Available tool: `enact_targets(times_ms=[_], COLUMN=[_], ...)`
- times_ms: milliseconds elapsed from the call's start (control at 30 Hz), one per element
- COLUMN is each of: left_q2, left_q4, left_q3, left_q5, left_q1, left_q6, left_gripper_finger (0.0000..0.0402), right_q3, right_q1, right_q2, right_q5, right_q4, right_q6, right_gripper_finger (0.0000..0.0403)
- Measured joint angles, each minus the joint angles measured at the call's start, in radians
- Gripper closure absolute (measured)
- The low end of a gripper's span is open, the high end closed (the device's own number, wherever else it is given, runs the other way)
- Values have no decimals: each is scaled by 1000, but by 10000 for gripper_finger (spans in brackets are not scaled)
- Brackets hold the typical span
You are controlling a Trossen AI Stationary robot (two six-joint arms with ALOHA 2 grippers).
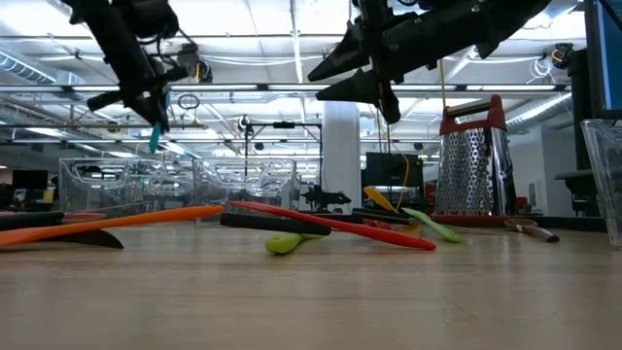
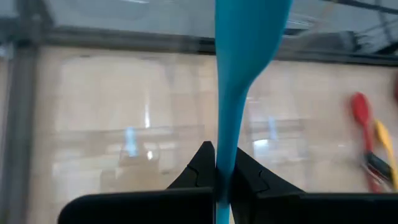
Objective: Pick & Place Kitchen Items
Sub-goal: Put the blue spatula into the left transparent bin
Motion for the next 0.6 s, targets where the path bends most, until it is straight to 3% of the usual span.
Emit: enact_targets(times_ms=[333, 600], left_q2=[162, 298], left_q4=[-37, -48], left_q3=[0, 0], left_q5=[152, 221], left_q1=[223, 267], left_q6=[70, 94], left_gripper_finger=[396, 396], right_q3=[0, 0], right_q1=[0, 0], right_q2=[0, 0], right_q5=[1, 1], right_q4=[0, -2], right_q6=[13, 12], right_gripper_finger=[273, 273])
